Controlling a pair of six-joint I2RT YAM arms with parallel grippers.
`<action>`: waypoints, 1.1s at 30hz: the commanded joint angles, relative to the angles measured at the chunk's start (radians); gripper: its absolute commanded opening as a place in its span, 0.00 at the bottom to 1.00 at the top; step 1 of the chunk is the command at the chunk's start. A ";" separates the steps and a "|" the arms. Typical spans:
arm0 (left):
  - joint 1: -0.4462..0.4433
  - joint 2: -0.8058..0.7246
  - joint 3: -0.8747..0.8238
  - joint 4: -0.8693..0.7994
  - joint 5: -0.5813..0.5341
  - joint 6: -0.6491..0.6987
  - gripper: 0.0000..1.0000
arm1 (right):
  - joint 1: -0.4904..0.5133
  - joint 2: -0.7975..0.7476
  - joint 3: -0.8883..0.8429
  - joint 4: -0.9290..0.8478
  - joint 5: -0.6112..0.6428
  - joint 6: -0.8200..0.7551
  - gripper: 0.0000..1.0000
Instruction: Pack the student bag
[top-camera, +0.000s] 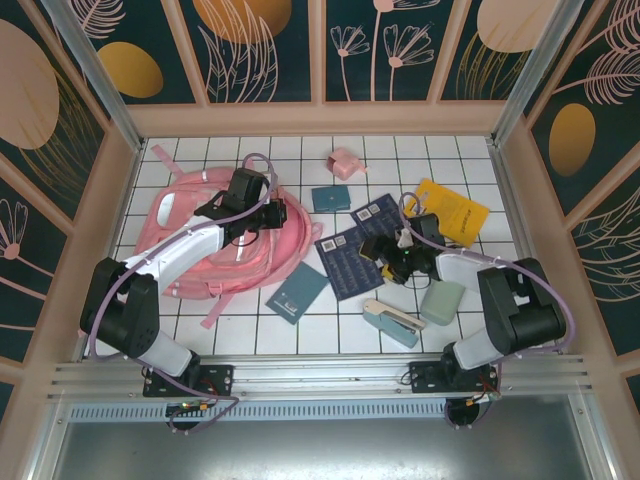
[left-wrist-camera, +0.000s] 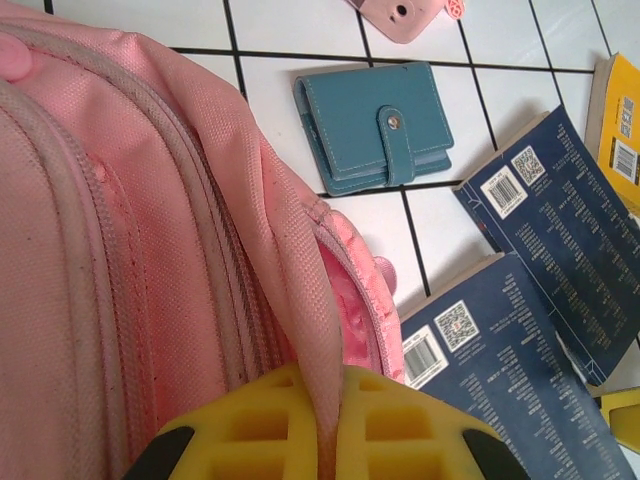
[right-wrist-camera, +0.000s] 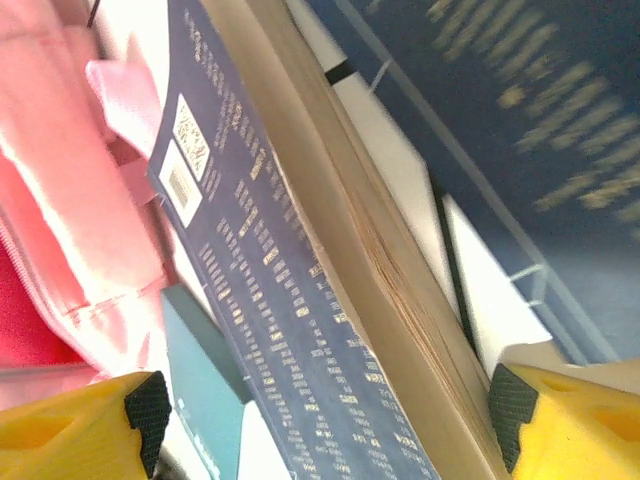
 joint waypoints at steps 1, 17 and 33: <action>-0.010 0.000 -0.006 0.082 0.052 -0.007 0.00 | 0.023 0.056 0.007 0.028 -0.124 -0.006 0.83; -0.007 -0.019 0.000 0.077 -0.031 -0.017 0.00 | 0.115 0.205 0.209 -0.017 -0.035 -0.014 0.61; -0.004 -0.015 -0.003 0.072 -0.026 -0.033 0.00 | 0.160 0.289 0.271 0.067 -0.074 0.034 0.15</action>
